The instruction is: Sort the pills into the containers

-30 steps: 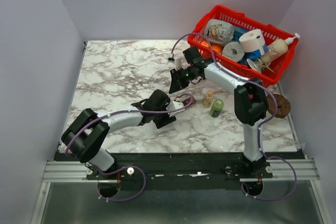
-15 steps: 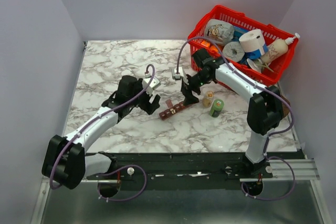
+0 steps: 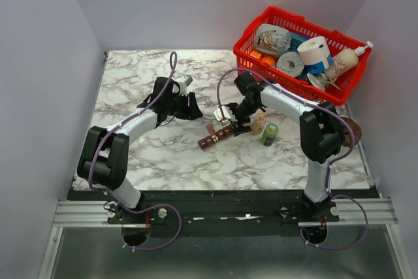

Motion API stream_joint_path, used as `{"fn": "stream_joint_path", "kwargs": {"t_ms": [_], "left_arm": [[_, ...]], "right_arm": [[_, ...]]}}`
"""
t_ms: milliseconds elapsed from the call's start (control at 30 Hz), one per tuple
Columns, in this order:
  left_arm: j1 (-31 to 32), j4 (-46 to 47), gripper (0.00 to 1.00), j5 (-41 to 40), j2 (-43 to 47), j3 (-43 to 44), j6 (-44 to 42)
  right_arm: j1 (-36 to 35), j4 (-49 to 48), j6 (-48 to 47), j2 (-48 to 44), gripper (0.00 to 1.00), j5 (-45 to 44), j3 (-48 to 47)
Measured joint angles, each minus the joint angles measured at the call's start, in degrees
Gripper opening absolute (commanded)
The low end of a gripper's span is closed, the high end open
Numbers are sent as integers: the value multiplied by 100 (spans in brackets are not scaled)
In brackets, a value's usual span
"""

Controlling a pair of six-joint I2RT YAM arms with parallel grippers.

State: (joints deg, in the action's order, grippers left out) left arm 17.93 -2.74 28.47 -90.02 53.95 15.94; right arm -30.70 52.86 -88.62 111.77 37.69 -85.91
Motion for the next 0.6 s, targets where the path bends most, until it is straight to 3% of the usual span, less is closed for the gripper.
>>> {"fn": "stream_joint_path", "kwargs": {"t_ms": [200,600], "left_arm": [[-37,140,41,7,-654,232,435],[-57,197,33,328,-1279,339,603]], "right_arm": [[-11,-487,66,149,80,-531,278],[-11,-1008,219,146,68,-931,680]]}}
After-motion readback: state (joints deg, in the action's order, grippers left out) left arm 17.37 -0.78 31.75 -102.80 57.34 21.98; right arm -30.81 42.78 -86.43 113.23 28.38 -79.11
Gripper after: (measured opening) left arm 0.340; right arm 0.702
